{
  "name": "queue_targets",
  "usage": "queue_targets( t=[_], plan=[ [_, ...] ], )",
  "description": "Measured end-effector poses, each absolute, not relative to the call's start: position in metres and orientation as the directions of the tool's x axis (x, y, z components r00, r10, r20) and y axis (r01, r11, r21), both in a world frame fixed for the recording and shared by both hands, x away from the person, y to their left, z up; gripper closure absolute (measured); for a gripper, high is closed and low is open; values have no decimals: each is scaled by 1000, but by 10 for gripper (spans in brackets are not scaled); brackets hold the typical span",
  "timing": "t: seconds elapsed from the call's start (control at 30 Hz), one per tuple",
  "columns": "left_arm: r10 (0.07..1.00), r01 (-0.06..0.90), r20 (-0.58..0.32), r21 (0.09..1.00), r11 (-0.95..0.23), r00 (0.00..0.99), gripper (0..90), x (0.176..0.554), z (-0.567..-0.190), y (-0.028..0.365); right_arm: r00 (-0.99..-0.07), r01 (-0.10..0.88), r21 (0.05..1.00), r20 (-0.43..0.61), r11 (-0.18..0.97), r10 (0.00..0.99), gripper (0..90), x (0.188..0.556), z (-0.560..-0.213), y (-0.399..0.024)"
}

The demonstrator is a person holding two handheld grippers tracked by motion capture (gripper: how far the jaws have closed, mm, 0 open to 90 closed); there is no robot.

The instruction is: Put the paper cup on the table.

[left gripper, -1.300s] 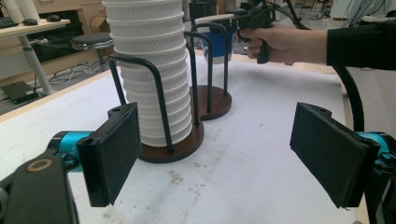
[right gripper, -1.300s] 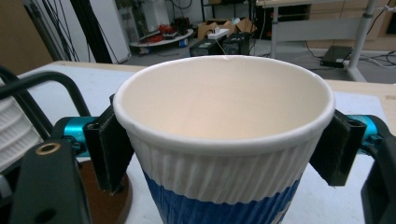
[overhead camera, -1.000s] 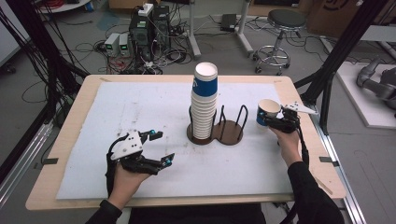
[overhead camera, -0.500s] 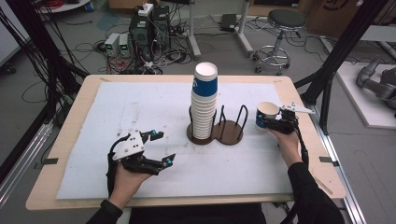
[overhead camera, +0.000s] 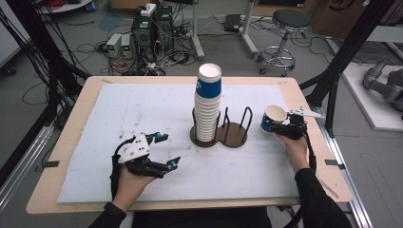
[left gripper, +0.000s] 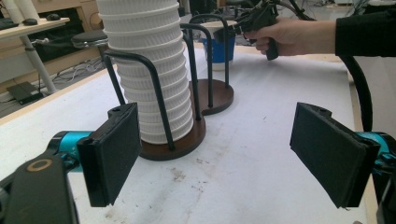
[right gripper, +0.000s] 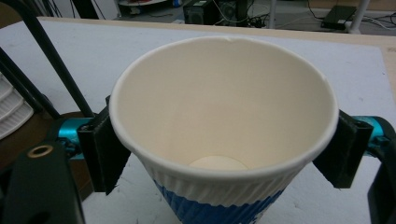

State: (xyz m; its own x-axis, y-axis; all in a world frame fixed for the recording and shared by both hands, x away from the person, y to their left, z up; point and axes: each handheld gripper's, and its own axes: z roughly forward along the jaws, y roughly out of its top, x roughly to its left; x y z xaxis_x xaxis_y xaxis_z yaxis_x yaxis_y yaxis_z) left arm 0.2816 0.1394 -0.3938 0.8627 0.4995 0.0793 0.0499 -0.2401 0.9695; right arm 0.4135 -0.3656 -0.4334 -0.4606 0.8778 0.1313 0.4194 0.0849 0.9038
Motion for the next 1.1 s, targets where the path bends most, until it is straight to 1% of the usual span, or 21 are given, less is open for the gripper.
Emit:
queue_targets(
  t=[0.07, 0.3, 0.43, 1.1],
  plan=[
    [498, 53, 78, 969, -243, 864, 164, 282, -394, 139, -455, 423, 902, 126, 89, 881, 153, 413, -433, -365],
    [495, 49, 81, 968, -245, 865, 165, 282, -394, 138, -466, 420, 900, 105, 116, 878, 150, 411, -433, -362],
    [495, 51, 80, 968, -246, 865, 165, 283, -394, 138, -465, 406, 903, 74, 139, 882, 144, 410, -431, -361],
    [486, 53, 81, 965, -256, 870, 164, 284, -395, 135, -463, 485, 857, 79, 177, 883, 138, 394, -427, -364]
  ],
)
